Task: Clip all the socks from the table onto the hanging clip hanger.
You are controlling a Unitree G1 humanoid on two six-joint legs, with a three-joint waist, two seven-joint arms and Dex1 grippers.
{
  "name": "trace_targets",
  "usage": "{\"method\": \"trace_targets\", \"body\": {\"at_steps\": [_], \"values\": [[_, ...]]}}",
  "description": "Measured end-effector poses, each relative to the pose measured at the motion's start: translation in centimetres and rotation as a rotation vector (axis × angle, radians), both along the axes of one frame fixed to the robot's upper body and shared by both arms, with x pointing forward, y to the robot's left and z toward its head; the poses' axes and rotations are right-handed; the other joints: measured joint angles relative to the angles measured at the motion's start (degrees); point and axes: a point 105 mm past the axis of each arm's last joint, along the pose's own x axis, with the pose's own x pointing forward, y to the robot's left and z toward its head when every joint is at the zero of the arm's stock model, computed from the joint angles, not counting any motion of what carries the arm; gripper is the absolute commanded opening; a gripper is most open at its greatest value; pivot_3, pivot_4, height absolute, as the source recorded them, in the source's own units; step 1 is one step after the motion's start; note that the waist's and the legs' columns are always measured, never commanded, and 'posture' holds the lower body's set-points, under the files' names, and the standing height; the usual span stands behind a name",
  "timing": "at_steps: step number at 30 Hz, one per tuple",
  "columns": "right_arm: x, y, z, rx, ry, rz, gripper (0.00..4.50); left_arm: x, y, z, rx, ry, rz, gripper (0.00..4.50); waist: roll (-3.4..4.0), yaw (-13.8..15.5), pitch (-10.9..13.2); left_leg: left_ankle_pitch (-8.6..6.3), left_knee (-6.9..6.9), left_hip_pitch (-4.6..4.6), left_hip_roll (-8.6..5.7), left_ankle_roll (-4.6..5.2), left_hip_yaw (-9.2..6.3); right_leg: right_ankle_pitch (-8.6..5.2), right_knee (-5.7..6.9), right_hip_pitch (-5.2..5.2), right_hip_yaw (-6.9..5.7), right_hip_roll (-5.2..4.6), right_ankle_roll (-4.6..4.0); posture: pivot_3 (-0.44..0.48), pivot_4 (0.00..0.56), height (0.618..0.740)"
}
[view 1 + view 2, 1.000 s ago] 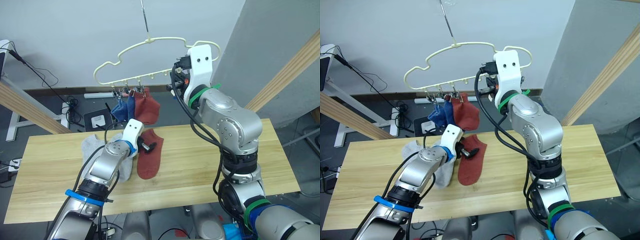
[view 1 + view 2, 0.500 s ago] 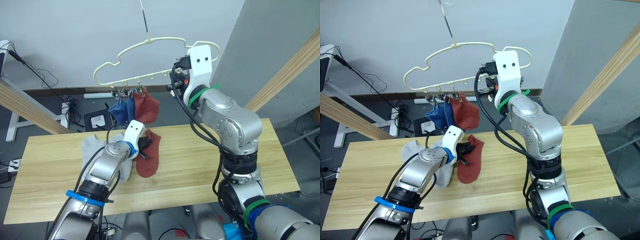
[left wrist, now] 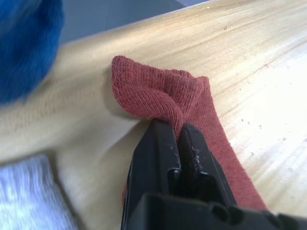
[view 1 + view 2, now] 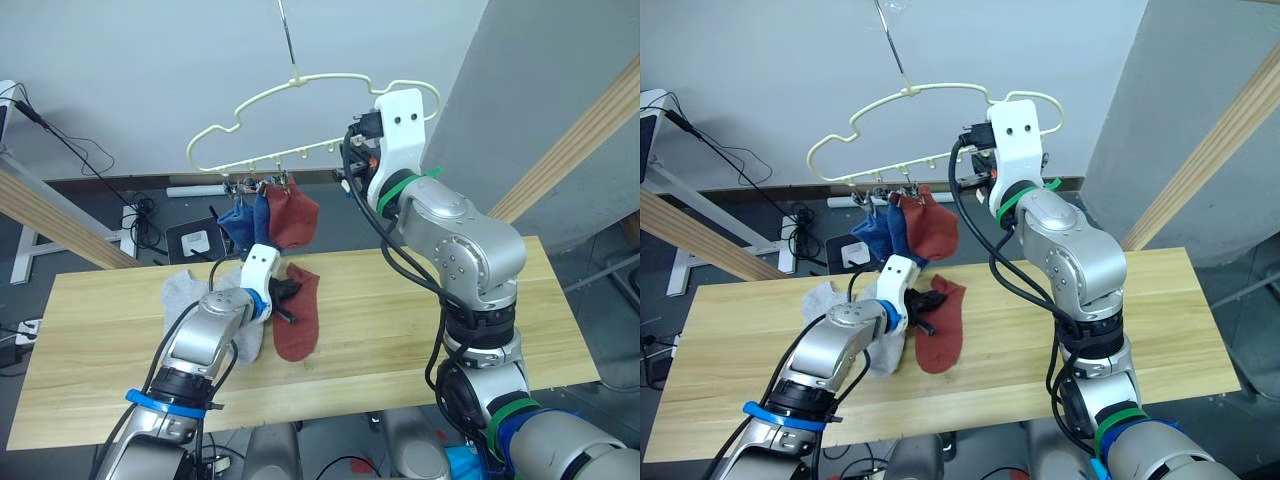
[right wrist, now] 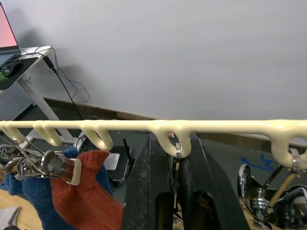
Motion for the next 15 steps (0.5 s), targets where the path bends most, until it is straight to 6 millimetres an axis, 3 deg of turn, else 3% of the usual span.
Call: {"method": "trace_targets", "body": {"at_steps": [9,15], "values": [[-0.2,0.0,0.0,0.002,0.01,0.002,0.0,-0.3,-3.4,5.9,-0.293,-0.043,-0.071,0.04,0.03,0.01,0.06,0.0,-0.02,-0.02,-0.03,0.0,0.0,0.0,-0.02,0.0,-0.01,0.0,0.01,-0.214,0.378,0.74],[-0.2,0.0,0.0,0.004,0.011,0.005,0.0,0.1,-4.0,7.5,-0.338,-0.053,-0.067,0.04,0.04,-0.01,0.08,0.0,-0.04,-0.01,-0.03,0.0,-0.01,0.0,-0.03,-0.01,-0.01,0.02,0.01,-0.214,0.378,0.74]]}}
